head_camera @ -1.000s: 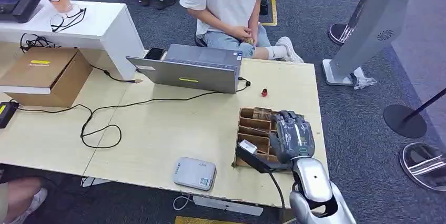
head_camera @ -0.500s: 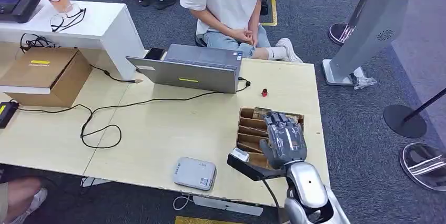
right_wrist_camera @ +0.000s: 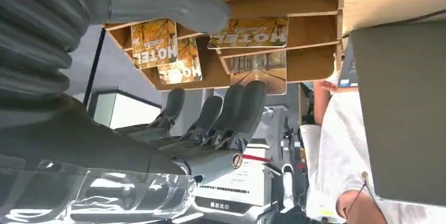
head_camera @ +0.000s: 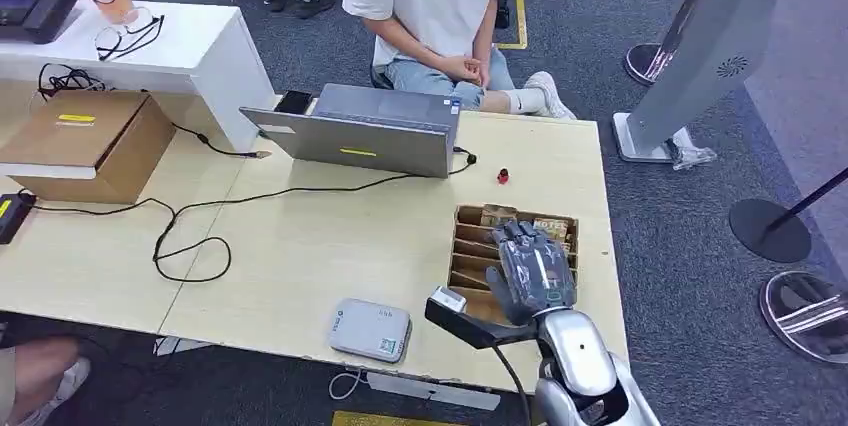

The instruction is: Pass the card to the sensor for recognition and then transmit it.

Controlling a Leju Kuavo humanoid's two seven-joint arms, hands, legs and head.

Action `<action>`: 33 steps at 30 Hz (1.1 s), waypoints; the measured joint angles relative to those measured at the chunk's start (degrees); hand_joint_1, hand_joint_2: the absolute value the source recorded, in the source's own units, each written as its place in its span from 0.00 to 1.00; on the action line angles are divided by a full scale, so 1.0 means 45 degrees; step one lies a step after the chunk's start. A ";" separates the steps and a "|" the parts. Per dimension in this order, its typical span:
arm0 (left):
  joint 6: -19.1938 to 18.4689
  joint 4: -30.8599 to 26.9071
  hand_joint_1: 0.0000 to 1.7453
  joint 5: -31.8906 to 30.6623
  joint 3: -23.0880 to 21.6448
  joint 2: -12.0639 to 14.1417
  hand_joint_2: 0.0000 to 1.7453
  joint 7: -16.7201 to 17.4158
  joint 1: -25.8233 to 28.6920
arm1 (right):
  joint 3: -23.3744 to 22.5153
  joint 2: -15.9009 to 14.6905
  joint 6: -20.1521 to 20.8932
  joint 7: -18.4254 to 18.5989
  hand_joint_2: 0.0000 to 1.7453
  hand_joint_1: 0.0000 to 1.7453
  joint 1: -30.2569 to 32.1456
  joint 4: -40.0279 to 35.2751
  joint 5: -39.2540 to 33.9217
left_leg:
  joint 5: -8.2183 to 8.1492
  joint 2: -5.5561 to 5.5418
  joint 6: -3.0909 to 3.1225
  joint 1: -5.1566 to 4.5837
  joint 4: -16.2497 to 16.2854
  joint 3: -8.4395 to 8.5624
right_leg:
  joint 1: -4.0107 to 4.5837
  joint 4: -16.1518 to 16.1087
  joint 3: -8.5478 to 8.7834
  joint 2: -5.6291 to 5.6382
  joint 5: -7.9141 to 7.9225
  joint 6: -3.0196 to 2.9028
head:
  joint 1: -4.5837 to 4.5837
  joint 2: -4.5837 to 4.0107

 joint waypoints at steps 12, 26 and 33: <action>0.0097 0.0000 0.00 -0.0010 0.0000 0.0010 0.00 0.0000 -0.0005 | 0.0331 0.0000 0.0083 0.0000 1.00 0.47 -0.0507 0.0773 -0.0088 | 0.0001 0.0000 0.0000 0.0000 0.0000 0.0000 | 0.0000 0.0000 0.0002 -0.0002 0.0000 0.0000 | 0.0000 0.0000; 0.0379 0.0024 0.00 -0.0019 0.0000 0.0088 0.00 0.0005 -0.0020 | 0.0588 0.0005 0.0092 0.0185 1.00 0.52 -0.1098 0.1443 -0.0511 | 0.0001 0.0000 0.0000 0.0000 0.0000 0.0001 | 0.0000 0.0000 0.0002 -0.0002 0.0000 0.0000 | 0.0000 0.0000; 0.0500 0.0160 0.00 -0.0019 0.0000 0.0195 0.00 0.0029 -0.0028 | 0.0588 0.0005 0.0087 0.0291 1.00 0.55 -0.1264 0.1744 -0.0516 | 0.0001 0.0000 0.0000 0.0000 0.0000 0.0002 | 0.0000 0.0000 0.0002 -0.0002 0.0000 0.0000 | 0.0000 0.0000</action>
